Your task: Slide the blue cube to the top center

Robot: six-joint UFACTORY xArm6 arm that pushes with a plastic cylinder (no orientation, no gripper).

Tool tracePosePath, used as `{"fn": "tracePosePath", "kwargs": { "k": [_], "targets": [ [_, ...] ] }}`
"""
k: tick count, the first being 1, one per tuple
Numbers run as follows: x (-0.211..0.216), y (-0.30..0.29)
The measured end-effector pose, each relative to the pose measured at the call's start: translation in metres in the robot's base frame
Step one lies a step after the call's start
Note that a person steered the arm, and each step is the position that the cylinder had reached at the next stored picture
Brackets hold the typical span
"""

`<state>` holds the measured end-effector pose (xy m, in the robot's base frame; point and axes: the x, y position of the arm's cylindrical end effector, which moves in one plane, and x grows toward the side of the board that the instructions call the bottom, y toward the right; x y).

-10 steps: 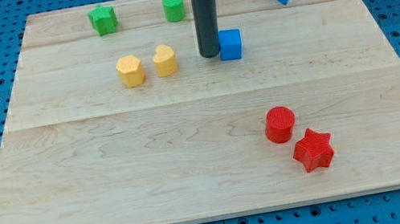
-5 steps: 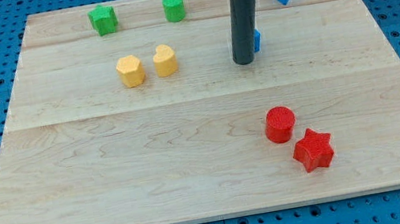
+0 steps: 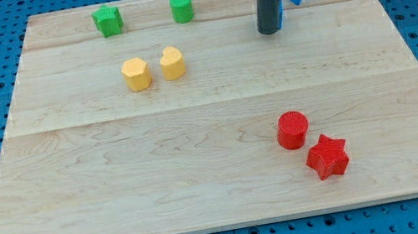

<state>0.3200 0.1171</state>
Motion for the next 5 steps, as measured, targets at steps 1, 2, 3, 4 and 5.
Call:
{"fn": "tracePosePath", "kwargs": {
  "k": [1, 2, 3, 4, 5],
  "targets": [
    [0.000, 0.022],
    [-0.001, 0.036],
    [-0.015, 0.036],
    [-0.036, 0.027],
    [-0.043, 0.020]
  ]
}}
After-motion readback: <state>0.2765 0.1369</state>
